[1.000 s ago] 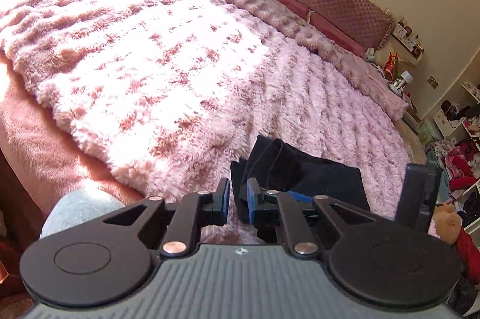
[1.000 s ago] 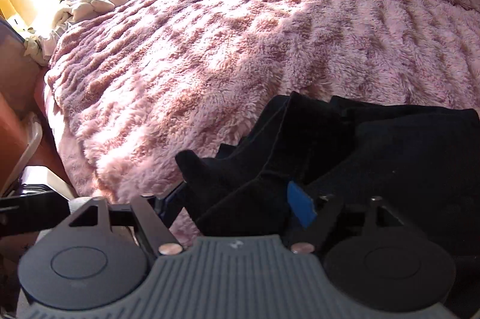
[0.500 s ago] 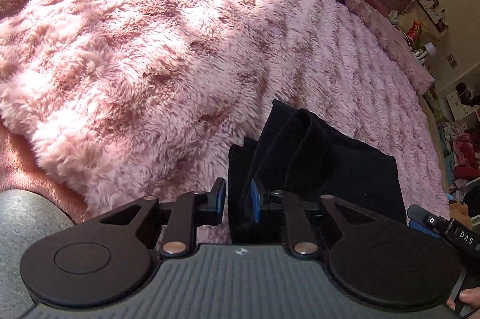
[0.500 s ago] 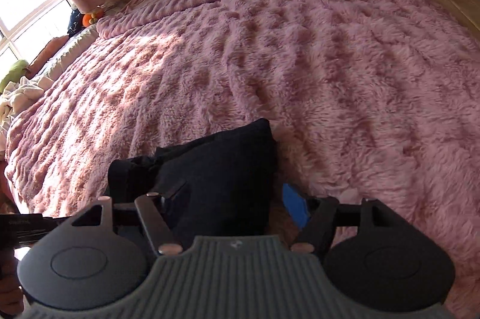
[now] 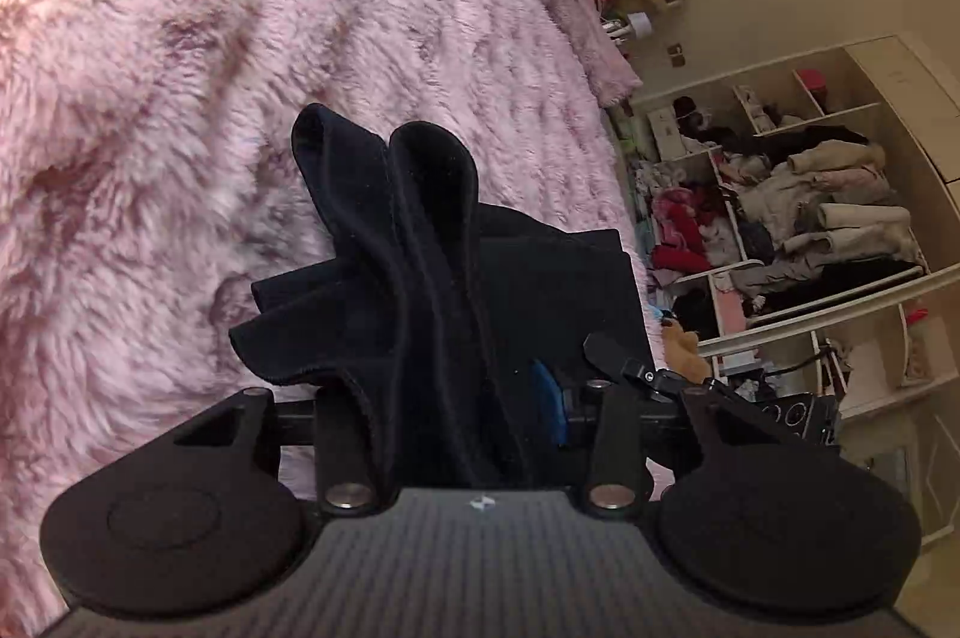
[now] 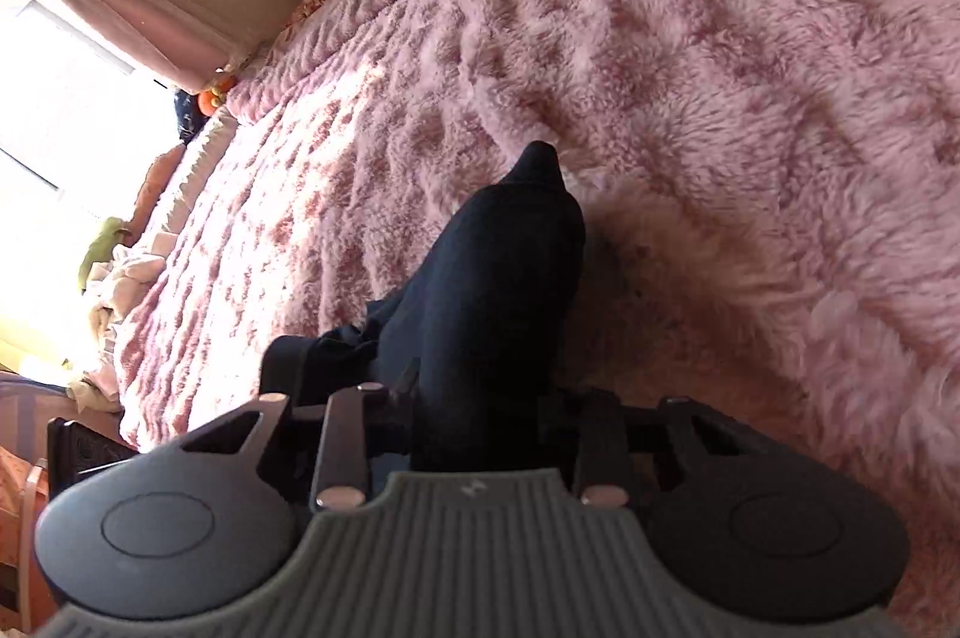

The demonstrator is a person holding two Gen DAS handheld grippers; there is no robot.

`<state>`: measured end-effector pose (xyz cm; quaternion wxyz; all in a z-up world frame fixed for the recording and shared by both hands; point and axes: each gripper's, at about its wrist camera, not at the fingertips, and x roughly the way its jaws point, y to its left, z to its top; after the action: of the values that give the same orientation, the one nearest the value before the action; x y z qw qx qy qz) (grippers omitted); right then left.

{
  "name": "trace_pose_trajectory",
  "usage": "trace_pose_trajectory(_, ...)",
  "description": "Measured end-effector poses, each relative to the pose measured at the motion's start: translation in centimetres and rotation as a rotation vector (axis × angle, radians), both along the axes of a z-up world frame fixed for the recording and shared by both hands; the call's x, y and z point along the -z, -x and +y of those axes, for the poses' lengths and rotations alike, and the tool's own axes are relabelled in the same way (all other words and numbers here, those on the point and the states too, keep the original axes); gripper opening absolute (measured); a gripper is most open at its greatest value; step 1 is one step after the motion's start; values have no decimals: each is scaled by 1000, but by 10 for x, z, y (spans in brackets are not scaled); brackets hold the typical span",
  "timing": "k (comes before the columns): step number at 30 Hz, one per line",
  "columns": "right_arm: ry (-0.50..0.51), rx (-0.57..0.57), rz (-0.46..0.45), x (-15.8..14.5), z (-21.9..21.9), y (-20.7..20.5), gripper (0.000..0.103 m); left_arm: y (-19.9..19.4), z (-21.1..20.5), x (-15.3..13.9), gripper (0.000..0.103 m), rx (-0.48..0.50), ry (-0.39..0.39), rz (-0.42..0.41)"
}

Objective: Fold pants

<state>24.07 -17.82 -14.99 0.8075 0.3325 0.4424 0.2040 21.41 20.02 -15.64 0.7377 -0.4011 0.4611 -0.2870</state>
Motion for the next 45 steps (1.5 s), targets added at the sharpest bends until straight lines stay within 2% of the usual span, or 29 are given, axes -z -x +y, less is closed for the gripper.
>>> trace_pose_trajectory(1, -47, -8, -28, -8, -5, 4, 27, -4, -1, 1, 46, 6, 19, -11)
trace_pose_trajectory(2, -50, -5, -55, -14, -8, 8, 27, -9, -2, 5, 46, 17, 14, -20)
trace_pose_trajectory(3, -21, 3, -70, -17, -10, 10, 27, -14, -4, 11, 44, 28, -25, -17)
trace_pose_trajectory(4, 18, 14, -64, -16, -14, 9, 27, -17, -7, 19, 43, 22, -110, 21)
trace_pose_trajectory(5, 53, 35, -32, -8, -19, 6, 28, -20, -6, 31, 49, 14, -154, 76)
trace_pose_trajectory(6, 80, 55, 15, 3, -25, 3, 31, -19, -1, 41, 48, -2, -120, 113)
trace_pose_trajectory(7, 99, 60, 72, 15, -30, -1, 41, -16, 5, 46, 48, -21, -76, 130)
trace_pose_trajectory(8, 107, 60, 112, 21, -32, -3, 45, -13, 11, 45, 48, -34, -55, 139)
trace_pose_trajectory(9, 84, 58, 117, 24, -36, -1, 47, -11, 16, 40, 48, -46, -63, 136)
trace_pose_trajectory(11, 88, 40, 74, 12, -41, 10, 63, -2, 28, 20, 48, -104, -125, 94)
trace_pose_trajectory(13, 141, 8, 22, -2, -46, 24, 66, 12, 42, -4, 53, -166, -148, 49)
trace_pose_trajectory(15, 156, -25, -19, -13, -55, 41, 64, 20, 50, -24, 55, -146, -98, 12)
trace_pose_trajectory(17, 129, -68, -39, -20, -66, 62, 56, 18, 44, -54, 55, -135, -127, -52)
trace_pose_trajectory(19, 97, -65, -30, -24, -72, 81, 50, 8, 26, -82, 55, -105, -139, -123)
trace_pose_trajectory(22, 62, -22, 32, -20, -74, 105, 49, -24, -18, -108, 56, 19, -125, -206)
trace_pose_trajectory(24, -2, 26, 116, -8, -72, 113, 53, -51, -56, -110, 59, 127, -135, -205)
trace_pose_trajectory(28, -293, 143, 241, 24, -75, 128, 52, -103, -130, -81, 58, 336, -146, -102)
trace_pose_trajectory(29, -345, 167, 254, 29, -75, 130, 46, -114, -145, -73, 57, 375, -170, -81)
trace_pose_trajectory(31, -430, 203, 277, 38, -75, 131, 42, -131, -170, -65, 57, 410, -240, -52)
trace_pose_trajectory(33, -513, 200, 280, 45, -73, 130, 42, -141, -190, -63, 57, 457, -313, -74)
trace_pose_trajectory(35, -565, 253, 296, 52, -73, 132, 42, -148, -210, -59, 57, 502, -419, -81)
trace_pose_trajectory(37, -614, 310, 337, 65, -74, 131, 42, -154, -222, -51, 60, 530, -496, -59)
trace_pose_trajectory(39, -679, 380, 377, 78, -79, 134, 42, -157, -232, -42, 69, 558, -564, -43)
trace_pose_trajectory(41, -774, 421, 418, 92, -81, 134, 41, -160, -237, -33, 77, 579, -596, -23)
trace_pose_trajectory(42, -817, 434, 432, 97, -82, 133, 39, -161, -240, -28, 77, 601, -595, 0)
trace_pose_trajectory(43, -834, 444, 448, 100, -81, 131, 28, -162, -243, -23, 76, 626, -592, 18)
trace_pose_trajectory(44, -829, 459, 462, 101, -80, 130, 22, -162, -246, -20, 68, 649, -595, 33)
trace_pose_trajectory(45, -828, 489, 463, 100, -81, 133, 19, -161, -247, -19, 46, 653, -626, 44)
